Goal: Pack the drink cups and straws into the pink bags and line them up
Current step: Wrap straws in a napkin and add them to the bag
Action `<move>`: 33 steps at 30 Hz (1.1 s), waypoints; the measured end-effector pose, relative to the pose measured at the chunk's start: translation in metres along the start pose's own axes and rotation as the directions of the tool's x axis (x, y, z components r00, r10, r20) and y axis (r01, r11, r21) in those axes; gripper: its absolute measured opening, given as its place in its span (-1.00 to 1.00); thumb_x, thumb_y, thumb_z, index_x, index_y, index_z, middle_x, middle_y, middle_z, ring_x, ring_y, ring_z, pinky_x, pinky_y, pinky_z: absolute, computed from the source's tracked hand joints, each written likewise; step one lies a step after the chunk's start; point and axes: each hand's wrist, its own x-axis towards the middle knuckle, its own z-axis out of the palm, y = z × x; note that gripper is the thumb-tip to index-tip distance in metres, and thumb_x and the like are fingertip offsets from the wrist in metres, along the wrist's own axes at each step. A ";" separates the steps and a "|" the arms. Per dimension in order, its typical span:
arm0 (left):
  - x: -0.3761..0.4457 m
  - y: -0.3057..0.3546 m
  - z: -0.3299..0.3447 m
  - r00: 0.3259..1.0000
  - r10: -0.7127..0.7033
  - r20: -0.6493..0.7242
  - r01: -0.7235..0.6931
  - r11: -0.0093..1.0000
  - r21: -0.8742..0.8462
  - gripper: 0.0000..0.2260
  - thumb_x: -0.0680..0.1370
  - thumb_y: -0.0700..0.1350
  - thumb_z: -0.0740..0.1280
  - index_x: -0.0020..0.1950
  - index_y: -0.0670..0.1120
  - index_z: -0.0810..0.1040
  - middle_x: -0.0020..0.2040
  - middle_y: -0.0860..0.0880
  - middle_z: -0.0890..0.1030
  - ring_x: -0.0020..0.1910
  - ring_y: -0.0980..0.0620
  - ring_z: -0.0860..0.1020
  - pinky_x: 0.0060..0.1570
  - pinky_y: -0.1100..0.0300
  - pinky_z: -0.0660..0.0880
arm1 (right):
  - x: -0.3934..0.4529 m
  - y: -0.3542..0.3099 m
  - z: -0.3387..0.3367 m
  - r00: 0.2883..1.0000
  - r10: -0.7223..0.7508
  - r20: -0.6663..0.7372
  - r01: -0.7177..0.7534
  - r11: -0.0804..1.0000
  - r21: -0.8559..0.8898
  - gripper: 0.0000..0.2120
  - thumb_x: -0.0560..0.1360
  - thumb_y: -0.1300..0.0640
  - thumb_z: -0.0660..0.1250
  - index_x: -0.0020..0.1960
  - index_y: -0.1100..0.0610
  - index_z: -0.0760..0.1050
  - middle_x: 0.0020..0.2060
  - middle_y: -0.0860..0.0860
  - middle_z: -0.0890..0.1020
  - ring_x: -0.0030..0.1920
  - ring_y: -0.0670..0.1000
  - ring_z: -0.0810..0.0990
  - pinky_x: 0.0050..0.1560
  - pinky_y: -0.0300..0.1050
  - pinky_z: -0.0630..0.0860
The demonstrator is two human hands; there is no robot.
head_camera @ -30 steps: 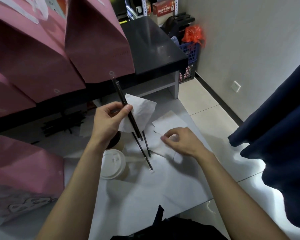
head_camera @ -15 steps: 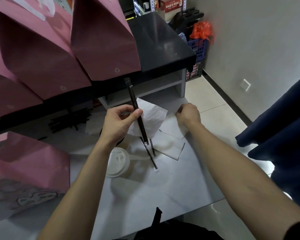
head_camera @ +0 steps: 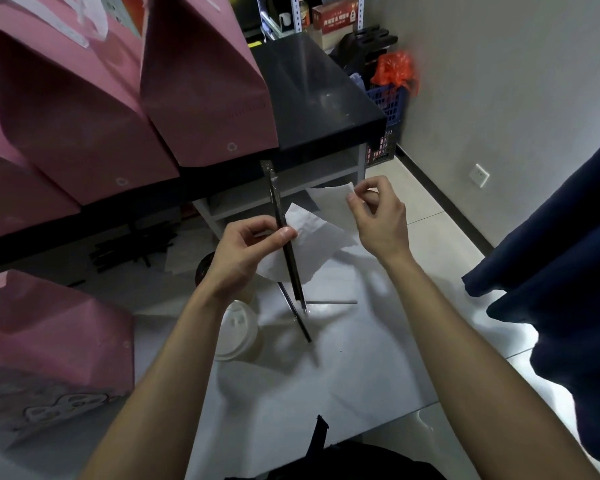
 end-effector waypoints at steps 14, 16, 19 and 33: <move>0.009 -0.007 0.019 0.933 -0.241 -0.267 0.085 0.869 -0.487 -0.91 0.59 -0.10 0.56 0.01 -0.11 0.79 0.06 -0.13 0.75 0.15 -0.13 0.70 0.41 -0.17 0.58 | -0.038 -0.048 0.018 0.852 0.375 0.366 -0.523 0.575 0.629 -0.71 0.72 0.02 0.36 0.18 0.24 0.69 0.05 0.24 0.77 -0.01 0.12 0.74 -0.02 0.00 0.67; 0.007 -0.011 0.020 0.918 -0.232 -0.323 0.097 0.918 -0.384 -0.86 0.58 -0.05 0.58 0.02 -0.11 0.80 0.09 -0.18 0.76 0.17 -0.19 0.69 0.47 -0.27 0.52 | -0.043 -0.047 0.018 0.862 0.338 0.376 -0.504 0.637 0.583 -0.72 0.67 0.07 0.44 0.16 0.30 0.71 0.08 0.29 0.76 0.00 0.17 0.73 0.08 0.11 0.63; 0.002 -0.009 0.019 0.914 -0.198 -0.354 0.123 0.967 -0.223 -0.80 0.58 0.04 0.59 0.06 -0.08 0.81 0.07 -0.12 0.79 0.12 -0.06 0.74 0.31 -0.05 0.61 | -0.044 -0.044 0.019 0.898 0.355 0.260 -0.440 0.727 0.526 -0.85 0.62 0.23 0.48 0.08 0.33 0.71 -0.07 0.19 0.75 -0.06 0.14 0.68 0.09 0.15 0.60; -0.032 0.044 -0.012 0.905 -0.183 -0.385 0.068 0.954 -0.292 -0.67 0.49 0.09 0.58 0.19 -0.03 0.80 0.19 -0.01 0.78 0.21 0.01 0.74 0.20 0.11 0.65 | -0.058 -0.111 0.044 0.861 0.016 0.509 -0.182 0.943 0.279 -0.88 0.56 0.16 0.58 0.09 0.05 0.77 -0.07 -0.01 0.81 -0.02 0.04 0.81 0.10 0.10 0.74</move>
